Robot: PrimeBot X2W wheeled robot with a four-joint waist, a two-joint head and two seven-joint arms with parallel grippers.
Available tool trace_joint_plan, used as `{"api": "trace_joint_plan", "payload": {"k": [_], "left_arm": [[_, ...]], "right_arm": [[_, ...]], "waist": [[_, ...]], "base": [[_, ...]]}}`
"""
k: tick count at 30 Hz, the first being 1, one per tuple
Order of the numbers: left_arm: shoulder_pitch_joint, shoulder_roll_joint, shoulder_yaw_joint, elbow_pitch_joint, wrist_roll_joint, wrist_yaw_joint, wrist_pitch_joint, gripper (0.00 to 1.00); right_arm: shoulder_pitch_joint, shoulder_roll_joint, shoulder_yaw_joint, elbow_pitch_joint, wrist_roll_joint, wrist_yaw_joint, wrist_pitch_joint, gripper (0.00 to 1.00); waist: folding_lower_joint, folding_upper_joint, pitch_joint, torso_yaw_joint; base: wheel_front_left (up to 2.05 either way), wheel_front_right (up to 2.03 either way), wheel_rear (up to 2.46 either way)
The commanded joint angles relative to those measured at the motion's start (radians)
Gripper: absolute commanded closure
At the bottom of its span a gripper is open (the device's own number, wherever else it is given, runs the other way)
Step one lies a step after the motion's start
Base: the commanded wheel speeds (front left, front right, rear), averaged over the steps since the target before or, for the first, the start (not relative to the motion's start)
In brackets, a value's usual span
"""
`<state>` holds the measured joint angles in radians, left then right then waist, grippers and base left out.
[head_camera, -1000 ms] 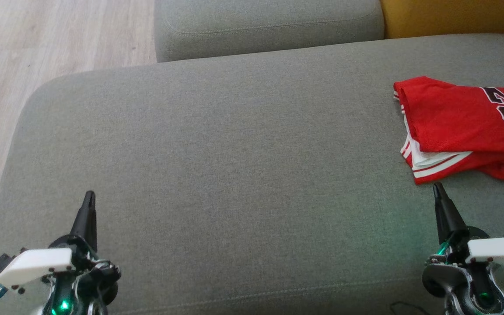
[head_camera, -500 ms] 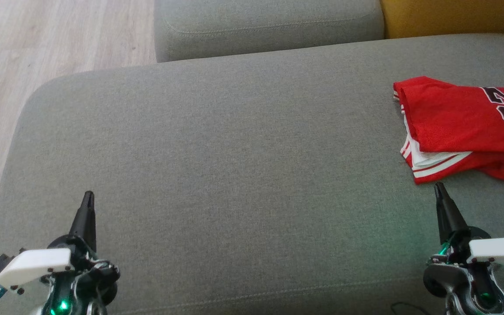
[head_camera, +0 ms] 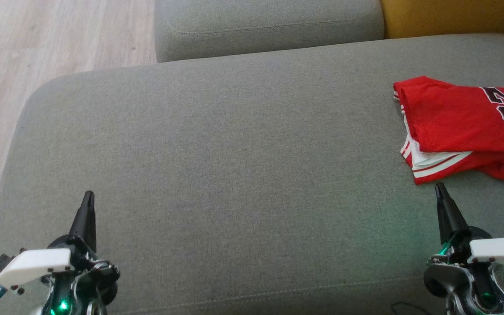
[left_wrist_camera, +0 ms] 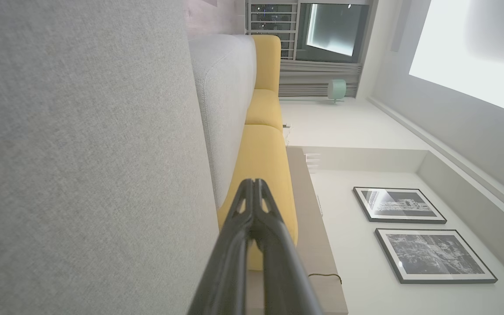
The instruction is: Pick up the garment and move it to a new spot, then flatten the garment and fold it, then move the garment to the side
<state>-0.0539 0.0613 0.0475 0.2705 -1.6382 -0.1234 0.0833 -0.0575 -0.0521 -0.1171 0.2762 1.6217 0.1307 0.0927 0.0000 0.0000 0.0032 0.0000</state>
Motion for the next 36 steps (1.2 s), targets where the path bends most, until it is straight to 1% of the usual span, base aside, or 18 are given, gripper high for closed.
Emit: {"api": "trace_joint_plan", "payload": {"k": [1,36], "left_arm": [[-0.052,0.010,0.038,-0.027,0.006,-0.007,0.007,1.00],[-0.052,0.002,0.048,-0.026,0.015,-0.007,0.016,1.00]], "right_arm": [[-0.049,-0.009,0.019,-0.032,0.000,0.000,0.008,1.00],[-0.050,-0.005,0.012,-0.032,-0.006,0.000,0.013,1.00]], "waist": [[0.0000,0.0000,0.000,0.000],[0.0000,0.0000,0.000,0.000]], "base": [[0.00,0.00,0.00],[0.00,0.00,0.00]]}}
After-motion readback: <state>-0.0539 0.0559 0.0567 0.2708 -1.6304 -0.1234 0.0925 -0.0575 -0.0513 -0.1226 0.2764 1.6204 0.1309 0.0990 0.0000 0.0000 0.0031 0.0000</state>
